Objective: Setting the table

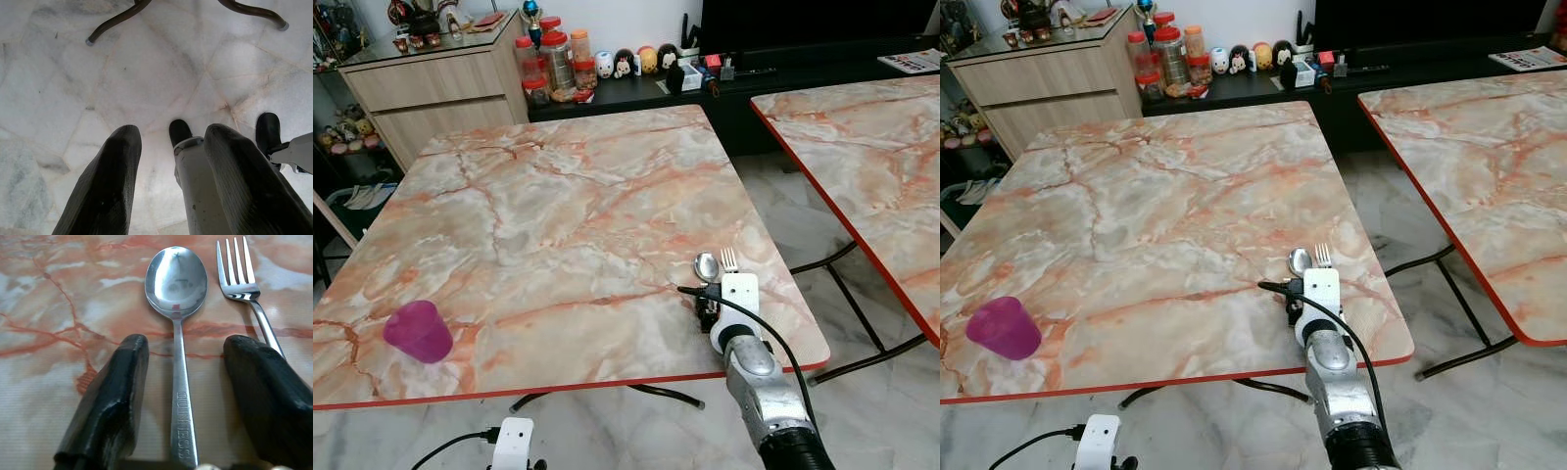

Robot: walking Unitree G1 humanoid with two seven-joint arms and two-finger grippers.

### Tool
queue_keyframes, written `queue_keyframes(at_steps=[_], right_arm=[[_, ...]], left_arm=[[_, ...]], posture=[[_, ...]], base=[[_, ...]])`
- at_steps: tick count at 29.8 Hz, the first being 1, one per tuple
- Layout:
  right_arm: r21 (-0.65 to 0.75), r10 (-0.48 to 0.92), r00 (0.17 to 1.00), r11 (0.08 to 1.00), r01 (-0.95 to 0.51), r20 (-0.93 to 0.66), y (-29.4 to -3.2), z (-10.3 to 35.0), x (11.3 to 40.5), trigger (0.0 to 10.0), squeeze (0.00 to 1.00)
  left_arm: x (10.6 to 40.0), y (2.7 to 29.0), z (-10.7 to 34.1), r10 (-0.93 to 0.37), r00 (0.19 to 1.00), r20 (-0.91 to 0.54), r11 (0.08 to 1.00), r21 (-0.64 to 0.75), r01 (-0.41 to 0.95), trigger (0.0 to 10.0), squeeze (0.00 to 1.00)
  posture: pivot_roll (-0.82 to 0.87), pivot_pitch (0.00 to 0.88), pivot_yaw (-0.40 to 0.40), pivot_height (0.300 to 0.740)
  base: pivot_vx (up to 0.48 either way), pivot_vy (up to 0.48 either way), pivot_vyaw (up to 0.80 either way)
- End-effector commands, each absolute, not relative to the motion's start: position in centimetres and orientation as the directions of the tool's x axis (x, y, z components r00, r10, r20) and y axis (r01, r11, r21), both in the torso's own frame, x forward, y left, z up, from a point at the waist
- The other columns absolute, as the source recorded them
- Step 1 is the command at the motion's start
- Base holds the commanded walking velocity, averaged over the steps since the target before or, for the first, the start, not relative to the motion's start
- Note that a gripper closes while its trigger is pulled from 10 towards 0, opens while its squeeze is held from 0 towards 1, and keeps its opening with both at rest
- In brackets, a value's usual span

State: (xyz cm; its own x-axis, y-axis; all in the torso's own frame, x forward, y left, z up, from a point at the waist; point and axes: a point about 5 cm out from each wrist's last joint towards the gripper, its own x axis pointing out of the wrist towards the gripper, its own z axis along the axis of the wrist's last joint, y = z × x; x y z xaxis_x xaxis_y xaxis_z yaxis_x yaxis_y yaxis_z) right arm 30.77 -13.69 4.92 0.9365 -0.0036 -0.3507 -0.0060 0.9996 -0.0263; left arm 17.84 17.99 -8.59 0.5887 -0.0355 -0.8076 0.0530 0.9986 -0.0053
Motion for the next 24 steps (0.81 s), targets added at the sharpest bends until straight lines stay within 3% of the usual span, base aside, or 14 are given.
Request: queue_keyframes(at_steps=[1, 12, 24], right_arm=[[-0.030, 0.022, 0.923, 0.999, -0.037, -0.383, -13.2, 4.7, 30.8, 0.0, 0.00], [-0.072, 0.025, 0.908, 0.996, -0.061, -0.418, -13.3, 5.1, 30.7, 0.0, 0.00], [-0.055, 0.091, 0.918, 0.991, -0.122, -0.387, -11.8, 6.2, 31.3, 0.0, 0.00]], left_arm=[[17.4, 18.2, -8.8, -0.030, 0.573, -0.819, 0.999, -0.009, 0.039, 10.0, 0.00], [17.1, 18.2, -8.9, -0.023, 0.566, -0.824, 1.000, -0.015, 0.018, 10.0, 0.00], [17.0, 18.3, -9.0, -0.020, 0.566, -0.824, 1.000, -0.013, 0.017, 10.0, 0.00]], posture=[[-0.10, 0.000, 0.077, 0.740], [-0.11, 0.000, 0.065, 0.740], [-0.10, 0.000, 0.065, 0.740]], base=[[0.000, 0.000, 0.00], [0.000, 0.000, 0.00], [0.000, 0.000, 0.00]])
